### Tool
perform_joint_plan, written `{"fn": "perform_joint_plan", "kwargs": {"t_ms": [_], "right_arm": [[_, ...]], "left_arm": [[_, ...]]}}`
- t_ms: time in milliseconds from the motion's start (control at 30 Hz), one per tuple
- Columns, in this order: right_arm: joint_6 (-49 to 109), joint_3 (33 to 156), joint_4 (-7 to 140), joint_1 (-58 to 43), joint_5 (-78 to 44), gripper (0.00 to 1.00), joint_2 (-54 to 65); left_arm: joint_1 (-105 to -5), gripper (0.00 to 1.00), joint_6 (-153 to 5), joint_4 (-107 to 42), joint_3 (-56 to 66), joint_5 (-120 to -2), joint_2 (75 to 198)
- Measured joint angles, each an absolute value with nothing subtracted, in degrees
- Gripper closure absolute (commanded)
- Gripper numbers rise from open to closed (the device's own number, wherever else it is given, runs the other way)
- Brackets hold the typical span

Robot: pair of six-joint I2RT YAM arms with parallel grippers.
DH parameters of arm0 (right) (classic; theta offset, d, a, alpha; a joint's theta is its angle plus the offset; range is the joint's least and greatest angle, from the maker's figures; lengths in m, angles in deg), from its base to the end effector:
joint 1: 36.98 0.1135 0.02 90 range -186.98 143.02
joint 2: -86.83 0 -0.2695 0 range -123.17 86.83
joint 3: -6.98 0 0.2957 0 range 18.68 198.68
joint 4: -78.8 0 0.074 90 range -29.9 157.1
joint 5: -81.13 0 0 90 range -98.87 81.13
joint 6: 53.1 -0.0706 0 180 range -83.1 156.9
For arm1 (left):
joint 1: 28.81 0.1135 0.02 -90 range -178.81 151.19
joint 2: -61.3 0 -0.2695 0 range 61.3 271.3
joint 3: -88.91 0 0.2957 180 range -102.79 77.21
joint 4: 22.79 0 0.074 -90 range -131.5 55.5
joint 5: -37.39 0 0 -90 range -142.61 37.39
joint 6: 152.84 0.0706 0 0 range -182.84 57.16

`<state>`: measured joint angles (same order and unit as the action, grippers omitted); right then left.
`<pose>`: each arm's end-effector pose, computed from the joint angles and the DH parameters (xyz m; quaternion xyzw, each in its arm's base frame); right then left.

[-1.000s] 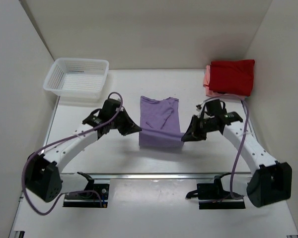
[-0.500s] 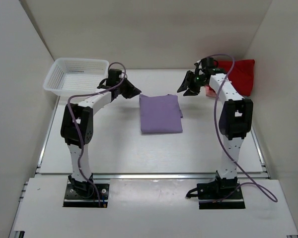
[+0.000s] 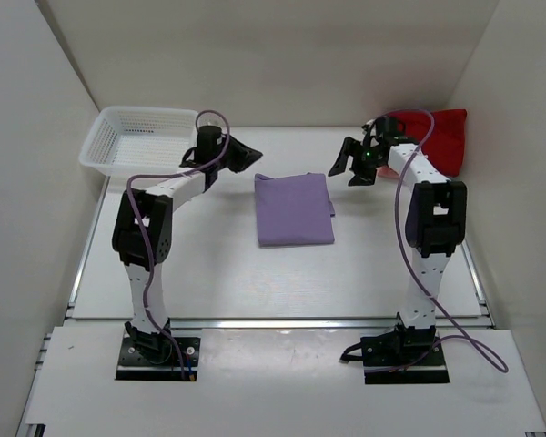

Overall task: Fold and stack the t-shirts
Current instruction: Put the neatly folded tshirt into the corner of the board with the right arm

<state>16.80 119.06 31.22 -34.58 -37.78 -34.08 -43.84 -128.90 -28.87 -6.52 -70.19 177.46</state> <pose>0.5239 0.0561 0.1862 0.0714 0.9271 0.2890 0.2278 0.5174 -0.1610 0.1870 -0.2903 0.7942 -0.4355 0.3088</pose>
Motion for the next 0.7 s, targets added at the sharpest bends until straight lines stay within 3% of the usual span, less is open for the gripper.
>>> {"fn": "perform_joint_plan", "kwargs": {"t_ms": [233, 500, 700], "right_arm": [[19.58, 117.68, 31.59, -30.19, -36.16, 0.18, -35.98], [19.36, 125.53, 24.62, -25.51, -30.06, 0.14, -44.02], [20.91, 135.72, 16.75, -22.06, -27.57, 0.23, -49.51]], "left_arm": [[-51.25, 0.8, -128.86, -34.57, -3.5, -69.62, 179.01], [-49.93, 0.82, -129.91, -42.09, -3.59, -69.56, 185.61], [-49.43, 0.82, -129.73, -43.19, -4.13, -69.56, 185.63]]}}
